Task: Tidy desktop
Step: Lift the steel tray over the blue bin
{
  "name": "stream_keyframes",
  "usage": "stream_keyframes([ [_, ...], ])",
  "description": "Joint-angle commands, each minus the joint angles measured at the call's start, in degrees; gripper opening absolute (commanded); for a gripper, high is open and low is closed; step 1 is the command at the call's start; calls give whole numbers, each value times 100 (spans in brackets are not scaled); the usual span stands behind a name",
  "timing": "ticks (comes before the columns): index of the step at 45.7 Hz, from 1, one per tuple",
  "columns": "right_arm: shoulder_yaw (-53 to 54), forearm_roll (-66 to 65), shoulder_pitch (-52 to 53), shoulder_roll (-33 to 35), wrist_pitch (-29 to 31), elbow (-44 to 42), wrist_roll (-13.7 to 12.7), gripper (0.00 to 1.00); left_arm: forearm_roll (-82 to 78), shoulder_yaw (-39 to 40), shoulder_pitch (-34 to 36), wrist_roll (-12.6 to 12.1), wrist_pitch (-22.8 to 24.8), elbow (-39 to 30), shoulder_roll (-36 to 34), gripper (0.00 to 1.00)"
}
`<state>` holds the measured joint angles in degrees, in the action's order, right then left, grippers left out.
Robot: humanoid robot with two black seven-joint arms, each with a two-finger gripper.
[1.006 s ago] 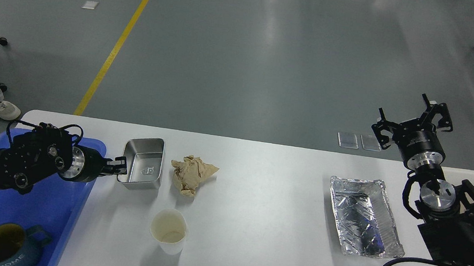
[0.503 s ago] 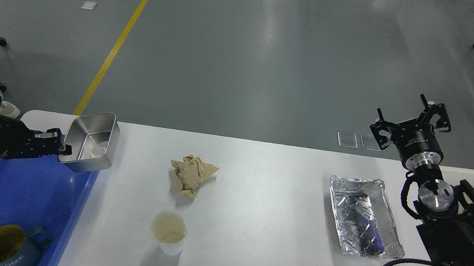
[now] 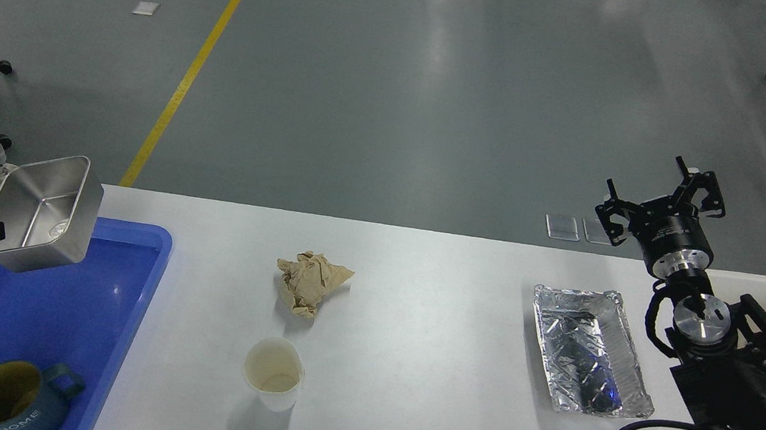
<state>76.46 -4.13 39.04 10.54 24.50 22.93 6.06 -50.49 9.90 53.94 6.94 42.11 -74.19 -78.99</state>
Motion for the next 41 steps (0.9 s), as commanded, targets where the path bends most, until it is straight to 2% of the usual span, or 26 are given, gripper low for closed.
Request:
stream_keyframes([
  [1, 0, 0, -2, 1, 2, 1, 0, 100, 250, 12, 28, 18, 95, -26, -275, 0],
  [10, 0, 0, -2, 1, 2, 1, 0, 100, 504, 39, -6, 132, -10, 88, -328, 0],
  [18, 0, 0, -10, 1, 2, 1, 0, 100, 785, -5, -217, 115, -589, 536, 120, 0],
  [26, 0, 0, -11, 10, 2, -8, 0, 100, 1094, 12, -499, 71, -731, 1292, 849, 0],
  [41, 0, 0, -2, 27, 2, -8, 0, 100, 1102, 56, -1149, 62, -731, 3137, 2343, 0],
])
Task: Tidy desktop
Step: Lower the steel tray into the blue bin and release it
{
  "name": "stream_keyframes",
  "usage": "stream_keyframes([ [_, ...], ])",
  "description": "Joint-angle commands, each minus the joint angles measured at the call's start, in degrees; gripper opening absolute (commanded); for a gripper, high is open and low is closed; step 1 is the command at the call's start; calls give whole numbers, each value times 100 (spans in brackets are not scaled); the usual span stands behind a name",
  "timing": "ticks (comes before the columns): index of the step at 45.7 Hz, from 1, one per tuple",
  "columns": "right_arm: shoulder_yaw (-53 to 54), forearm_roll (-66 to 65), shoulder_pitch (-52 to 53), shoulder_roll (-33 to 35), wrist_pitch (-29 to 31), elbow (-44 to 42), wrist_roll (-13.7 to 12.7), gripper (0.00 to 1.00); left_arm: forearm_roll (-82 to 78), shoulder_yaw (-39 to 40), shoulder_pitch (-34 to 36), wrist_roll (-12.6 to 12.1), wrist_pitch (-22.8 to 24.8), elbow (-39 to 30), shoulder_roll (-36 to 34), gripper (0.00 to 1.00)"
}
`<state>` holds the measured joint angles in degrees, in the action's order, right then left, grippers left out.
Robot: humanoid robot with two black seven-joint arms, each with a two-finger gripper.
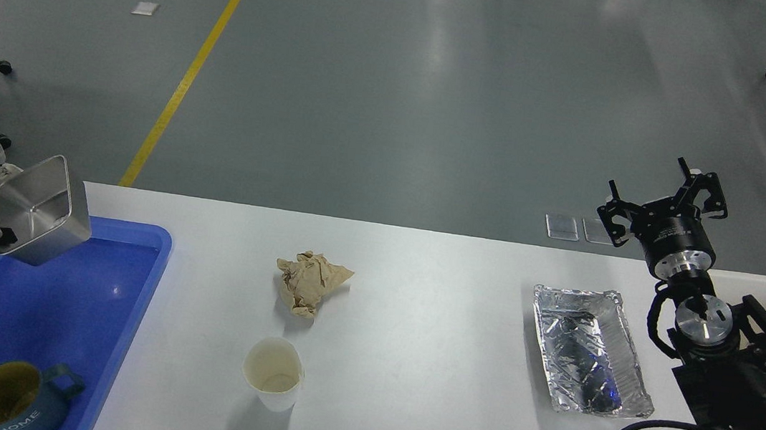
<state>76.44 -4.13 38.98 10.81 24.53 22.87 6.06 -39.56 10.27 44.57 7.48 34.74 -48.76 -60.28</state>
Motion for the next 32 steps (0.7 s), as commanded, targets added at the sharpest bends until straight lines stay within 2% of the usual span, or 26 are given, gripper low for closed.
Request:
stream_keyframes([
  [1, 2, 0, 4, 0, 0, -2, 0, 100, 10, 19, -220, 17, -2, 674, 542, 0],
  [15, -6, 0, -5, 17, 0, -2, 0, 100, 10, 10, -264, -1, -213, 1263, 1184, 0],
  [18, -6, 0, -5, 17, 0, -11, 0, 100, 1, -25, -282, -62, -222, 1386, 1325, 0],
  [24, -6, 0, -13, 17, 0, -19, 0, 100, 1, -34, -291, -352, -266, 1430, 1598, 0],
  [32, -6, -8, -57, 35, 0, -11, 0, 100, 1, -34, -440, -519, -529, 1457, 1712, 0],
])
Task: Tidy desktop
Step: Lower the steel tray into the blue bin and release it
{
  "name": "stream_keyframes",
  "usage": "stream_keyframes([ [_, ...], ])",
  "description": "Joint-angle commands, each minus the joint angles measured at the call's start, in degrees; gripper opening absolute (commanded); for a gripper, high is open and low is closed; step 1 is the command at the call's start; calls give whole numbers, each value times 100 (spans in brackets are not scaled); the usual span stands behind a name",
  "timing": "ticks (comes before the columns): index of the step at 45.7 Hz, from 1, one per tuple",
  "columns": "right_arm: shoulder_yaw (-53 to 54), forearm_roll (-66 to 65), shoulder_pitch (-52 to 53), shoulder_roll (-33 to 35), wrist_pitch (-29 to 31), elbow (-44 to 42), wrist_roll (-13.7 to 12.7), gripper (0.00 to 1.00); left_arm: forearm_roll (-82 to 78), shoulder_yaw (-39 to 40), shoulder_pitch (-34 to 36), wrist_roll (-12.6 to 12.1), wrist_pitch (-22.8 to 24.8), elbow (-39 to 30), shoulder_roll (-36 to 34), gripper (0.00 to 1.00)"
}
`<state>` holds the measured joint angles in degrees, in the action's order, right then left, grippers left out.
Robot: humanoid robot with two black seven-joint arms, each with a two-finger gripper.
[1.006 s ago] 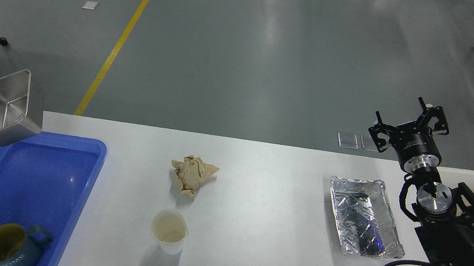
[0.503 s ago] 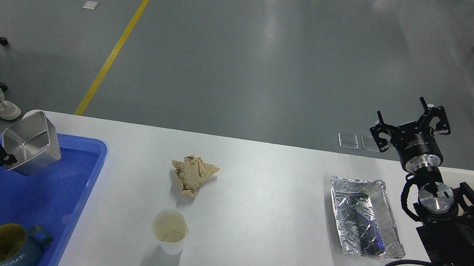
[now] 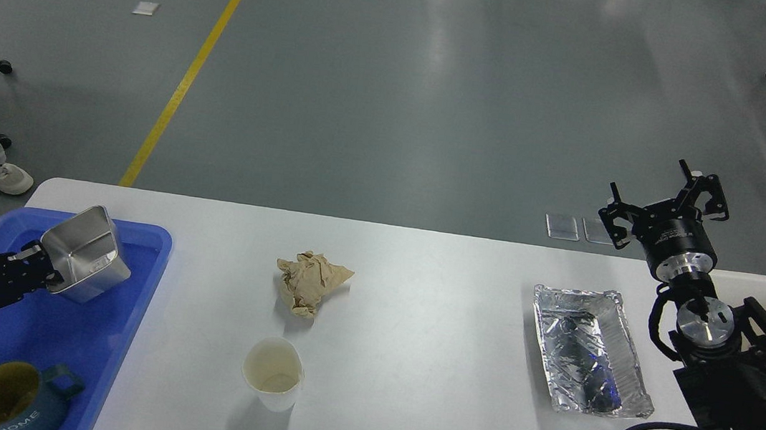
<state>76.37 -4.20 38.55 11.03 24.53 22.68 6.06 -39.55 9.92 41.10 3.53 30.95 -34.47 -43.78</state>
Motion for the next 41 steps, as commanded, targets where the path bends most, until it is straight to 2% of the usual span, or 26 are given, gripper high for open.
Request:
stream_keyframes([
  [1, 1, 7, -14, 13, 0, 8, 0, 100, 0, 1, -94, -159, -168, 37, 72, 0],
  [11, 1, -2, -23, 13, 0, 8, 0, 100, 0, 1, -102, -423, -194, 248, 265, 0],
  [23, 1, -2, -5, 57, 0, 8, 0, 100, 0, 1, -67, -493, -177, 503, 432, 1],
  [27, 1, 7, -5, 66, -9, 8, 0, 100, 0, 28, -50, -572, -185, 503, 441, 4],
  [41, 1, 7, -5, 101, -27, 8, 0, 100, -9, 36, -50, -572, -185, 503, 441, 23],
])
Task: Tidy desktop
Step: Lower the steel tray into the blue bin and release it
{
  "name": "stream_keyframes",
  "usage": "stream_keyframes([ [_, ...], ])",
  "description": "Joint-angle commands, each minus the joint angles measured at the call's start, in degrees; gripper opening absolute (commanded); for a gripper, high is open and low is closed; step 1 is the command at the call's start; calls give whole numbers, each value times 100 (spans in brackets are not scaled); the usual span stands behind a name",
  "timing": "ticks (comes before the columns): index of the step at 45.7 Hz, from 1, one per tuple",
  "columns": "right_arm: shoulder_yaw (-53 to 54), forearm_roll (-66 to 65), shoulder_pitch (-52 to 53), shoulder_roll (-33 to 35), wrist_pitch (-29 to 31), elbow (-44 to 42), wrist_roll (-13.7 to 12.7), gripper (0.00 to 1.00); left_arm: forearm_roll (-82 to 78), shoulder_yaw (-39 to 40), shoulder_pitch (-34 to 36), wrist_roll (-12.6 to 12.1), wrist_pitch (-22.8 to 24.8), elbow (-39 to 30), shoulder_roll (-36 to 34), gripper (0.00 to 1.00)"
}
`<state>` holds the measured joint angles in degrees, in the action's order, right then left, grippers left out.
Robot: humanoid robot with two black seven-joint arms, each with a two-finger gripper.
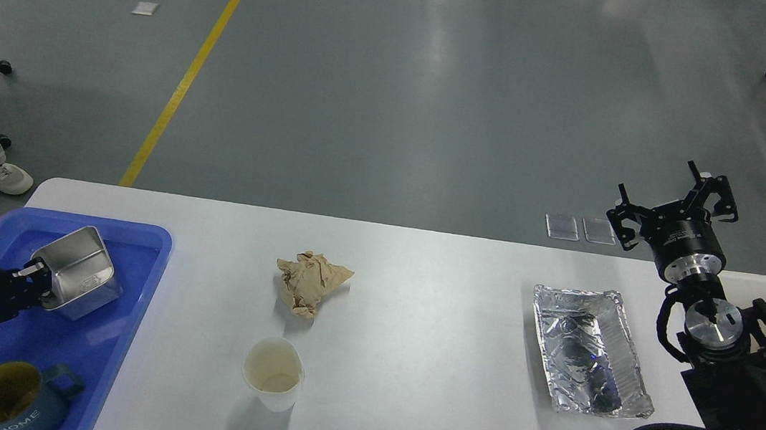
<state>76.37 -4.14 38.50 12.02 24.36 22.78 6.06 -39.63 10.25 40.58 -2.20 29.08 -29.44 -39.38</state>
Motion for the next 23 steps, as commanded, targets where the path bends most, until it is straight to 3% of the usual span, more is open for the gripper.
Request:
stream_keyframes([
  [1, 0, -8, 0, 3, -10, -1, 0, 100, -1, 12, 11, 0, 1, 0, 0, 24],
  [23, 0, 0, 9, -6, -19, 8, 0, 100, -1, 30, 55, 44, 37, -35, -9, 55],
])
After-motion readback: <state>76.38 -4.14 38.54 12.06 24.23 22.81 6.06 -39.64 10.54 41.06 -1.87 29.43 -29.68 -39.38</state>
